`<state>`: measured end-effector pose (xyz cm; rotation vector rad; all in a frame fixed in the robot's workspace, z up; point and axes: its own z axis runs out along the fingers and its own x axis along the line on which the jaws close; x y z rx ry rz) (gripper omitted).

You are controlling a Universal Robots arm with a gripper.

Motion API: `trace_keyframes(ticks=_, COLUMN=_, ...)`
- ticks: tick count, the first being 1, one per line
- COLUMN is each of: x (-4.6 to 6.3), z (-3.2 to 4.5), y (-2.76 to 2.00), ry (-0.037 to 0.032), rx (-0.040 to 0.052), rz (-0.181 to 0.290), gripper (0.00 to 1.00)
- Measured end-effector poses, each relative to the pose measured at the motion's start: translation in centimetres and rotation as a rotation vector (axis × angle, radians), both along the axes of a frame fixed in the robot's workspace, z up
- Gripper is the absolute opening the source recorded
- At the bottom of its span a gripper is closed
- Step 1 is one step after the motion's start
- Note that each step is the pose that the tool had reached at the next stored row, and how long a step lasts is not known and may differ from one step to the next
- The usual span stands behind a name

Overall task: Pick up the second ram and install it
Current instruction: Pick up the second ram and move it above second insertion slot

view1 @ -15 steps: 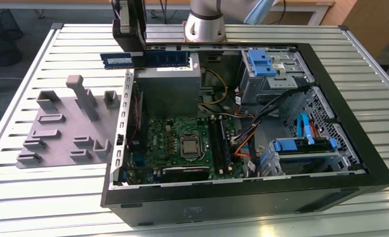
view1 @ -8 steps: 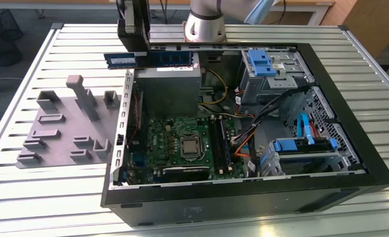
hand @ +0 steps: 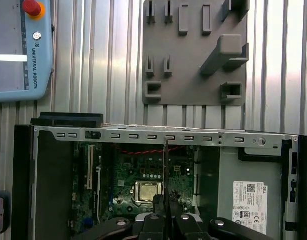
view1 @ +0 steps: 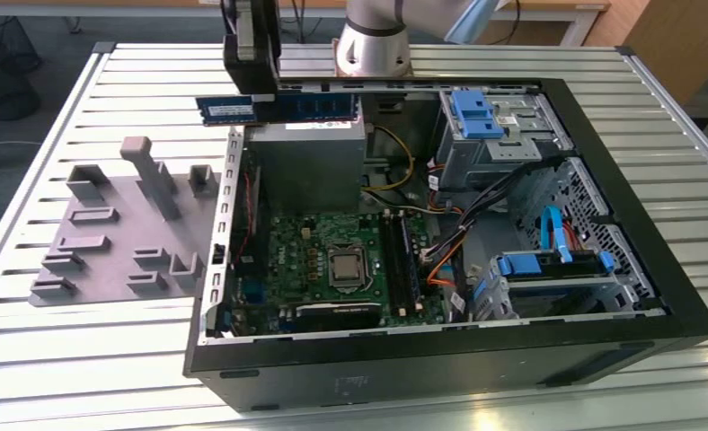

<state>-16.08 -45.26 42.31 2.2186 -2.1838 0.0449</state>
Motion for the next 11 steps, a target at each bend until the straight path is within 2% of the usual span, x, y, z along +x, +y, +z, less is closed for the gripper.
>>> trace_keyframes(ticks=11, x=0.73, z=0.00, y=0.00, ry=0.0000, rx=0.0000, rz=0.000, gripper=0.14)
